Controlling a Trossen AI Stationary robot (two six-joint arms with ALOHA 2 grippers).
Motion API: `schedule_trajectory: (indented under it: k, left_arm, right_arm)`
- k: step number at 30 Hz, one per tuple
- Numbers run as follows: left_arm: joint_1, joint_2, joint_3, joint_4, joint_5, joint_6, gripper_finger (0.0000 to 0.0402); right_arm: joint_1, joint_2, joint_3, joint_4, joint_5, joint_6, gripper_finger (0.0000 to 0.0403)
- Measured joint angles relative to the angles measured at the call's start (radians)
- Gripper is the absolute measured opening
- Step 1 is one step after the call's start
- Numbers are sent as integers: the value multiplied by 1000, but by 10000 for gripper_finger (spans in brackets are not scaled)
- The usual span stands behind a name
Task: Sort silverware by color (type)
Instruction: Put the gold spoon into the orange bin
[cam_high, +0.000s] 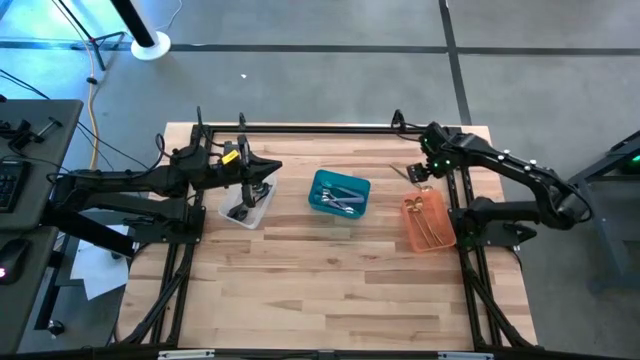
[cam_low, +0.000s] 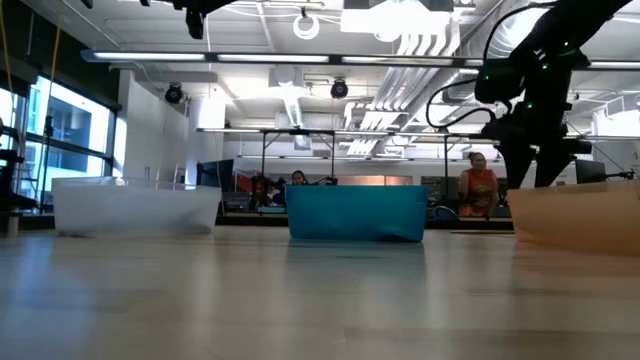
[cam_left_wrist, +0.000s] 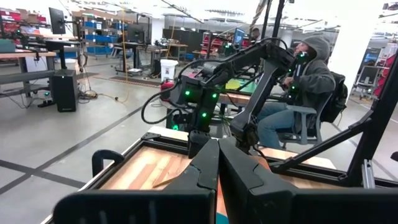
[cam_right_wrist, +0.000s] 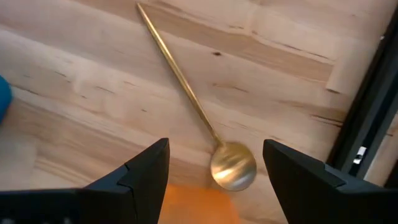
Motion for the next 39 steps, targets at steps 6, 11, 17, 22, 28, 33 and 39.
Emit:
schedule_trajectory:
  k: [6,11,17,22,28,33,39]
  left_arm:
    - [0,0,0,1,0,-1,0]
    - [0,0,0,1,1,-2,0]
    - [0,0,0,2,1,-2,0]
    - [0,0,0,2,1,-2,0]
    - [0,0,0,2,1,-1,0]
    - [0,0,0,2,1,-1,0]
    - [0,0,0,1,1,-1,0]
  right_arm:
    - [0,87,0,73,1,-51,243]
    - [-1,187,0,155,-2,-36,243]
    - [0,318,0,184,-9,-25,243]
    - [0,391,2,215,-9,-17,243]
    - [0,443,8,207,-13,-23,212]
    - [0,447,9,213,-5,-34,142]
    - [1,448,8,221,3,-51,68]
